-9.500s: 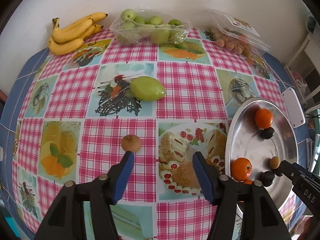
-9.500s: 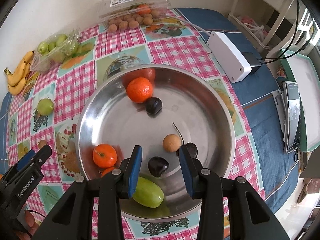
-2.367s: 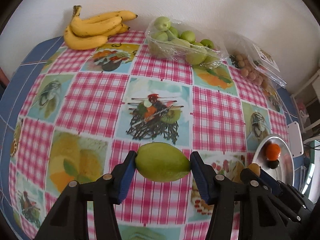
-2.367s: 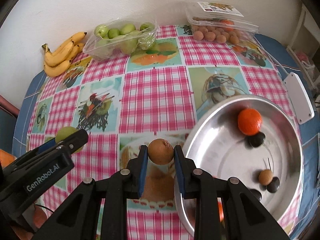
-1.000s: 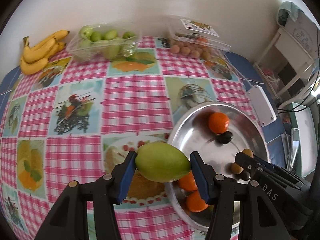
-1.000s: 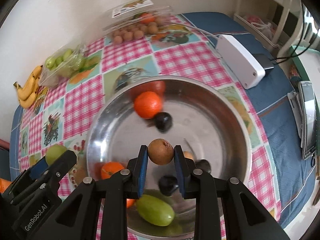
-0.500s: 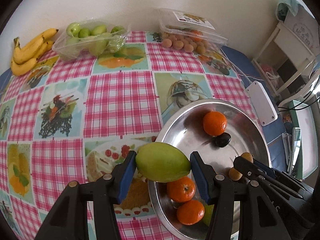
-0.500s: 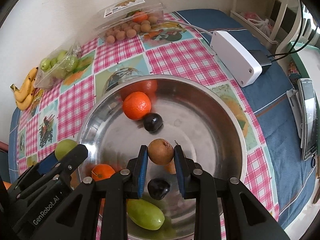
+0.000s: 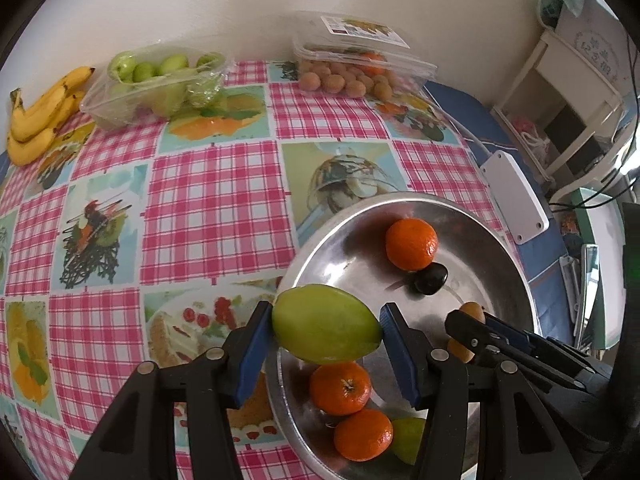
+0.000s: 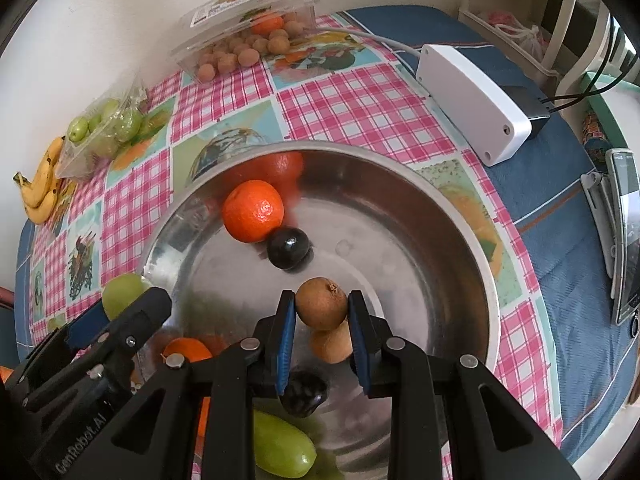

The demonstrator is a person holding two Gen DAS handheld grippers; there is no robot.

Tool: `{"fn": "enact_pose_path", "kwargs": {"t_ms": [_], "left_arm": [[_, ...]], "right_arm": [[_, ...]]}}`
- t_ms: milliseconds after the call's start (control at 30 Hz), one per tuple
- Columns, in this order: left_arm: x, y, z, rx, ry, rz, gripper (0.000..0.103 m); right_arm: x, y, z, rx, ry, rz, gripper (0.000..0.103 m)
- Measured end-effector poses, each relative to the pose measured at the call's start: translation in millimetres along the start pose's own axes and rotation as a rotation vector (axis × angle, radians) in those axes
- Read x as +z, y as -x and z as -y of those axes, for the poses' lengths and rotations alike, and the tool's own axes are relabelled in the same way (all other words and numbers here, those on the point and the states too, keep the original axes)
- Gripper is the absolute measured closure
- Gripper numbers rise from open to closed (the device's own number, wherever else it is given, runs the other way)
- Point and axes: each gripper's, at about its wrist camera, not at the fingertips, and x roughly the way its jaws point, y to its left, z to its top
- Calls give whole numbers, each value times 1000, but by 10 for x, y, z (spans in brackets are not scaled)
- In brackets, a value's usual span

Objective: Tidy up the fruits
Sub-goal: 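Carry the kiwi over the steel bowl with the right tool while the left tool carries the mango, then open the left tool to drop the mango in the bowl while the right tool releases the kiwi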

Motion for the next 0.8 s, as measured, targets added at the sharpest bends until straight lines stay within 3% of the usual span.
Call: {"fn": "enact_pose_path", "kwargs": {"t_ms": [667, 800], "left_arm": [[12, 162, -107, 5, 12, 2, 40], [4, 214, -214, 37, 37, 2, 34]], "right_arm": [[-11, 50, -87, -36, 24, 1, 74], [-1, 58, -111, -44, 27, 0, 59]]}}
